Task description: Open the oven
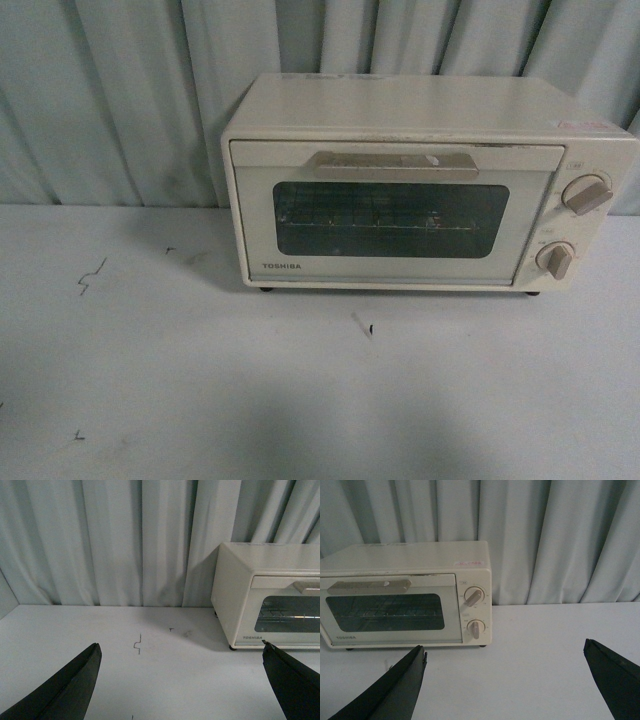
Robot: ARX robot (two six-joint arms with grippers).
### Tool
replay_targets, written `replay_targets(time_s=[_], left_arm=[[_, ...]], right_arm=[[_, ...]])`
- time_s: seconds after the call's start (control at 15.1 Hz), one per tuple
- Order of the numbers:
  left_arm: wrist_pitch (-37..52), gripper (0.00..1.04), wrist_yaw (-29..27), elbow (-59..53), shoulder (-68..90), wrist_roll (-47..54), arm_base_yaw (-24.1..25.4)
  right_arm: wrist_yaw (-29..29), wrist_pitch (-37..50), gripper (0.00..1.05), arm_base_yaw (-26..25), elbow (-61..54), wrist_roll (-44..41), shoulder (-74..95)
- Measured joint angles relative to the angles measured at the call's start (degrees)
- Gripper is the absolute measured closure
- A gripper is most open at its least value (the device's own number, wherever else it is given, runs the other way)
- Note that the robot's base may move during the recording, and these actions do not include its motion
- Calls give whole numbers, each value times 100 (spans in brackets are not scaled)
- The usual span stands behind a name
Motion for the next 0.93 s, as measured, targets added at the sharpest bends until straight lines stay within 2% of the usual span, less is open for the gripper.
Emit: replay_targets(time_s=[0.26,0.33,0.4,0.53,0.66,0.79,0.93], left_arm=[[0,7,0,0,0,0,0],[-1051,7,-612,358,310,-570,-249],[-1862,7,-1484,975,1517,-1733,-699],[-1884,7,-2225,1543,2824,-4363,-798],[-1628,7,-2295,1685,3300,-6067,-933],[-1182,7,-2400,1755,3873,-7075,-1233],[-286,7,-2496,1762,4872,-8076,-1718]], right_arm=[[0,-2,7,0,0,0,0],[0,0,7,0,0,-2,2],[-2,-4,7,0,0,-2,0],[9,0,7,-9,0,0,2],[2,-2,7,-9,0,0,0],[2,-4,7,-9,0,0,0],[2,-4,7,-9,0,0,2]])
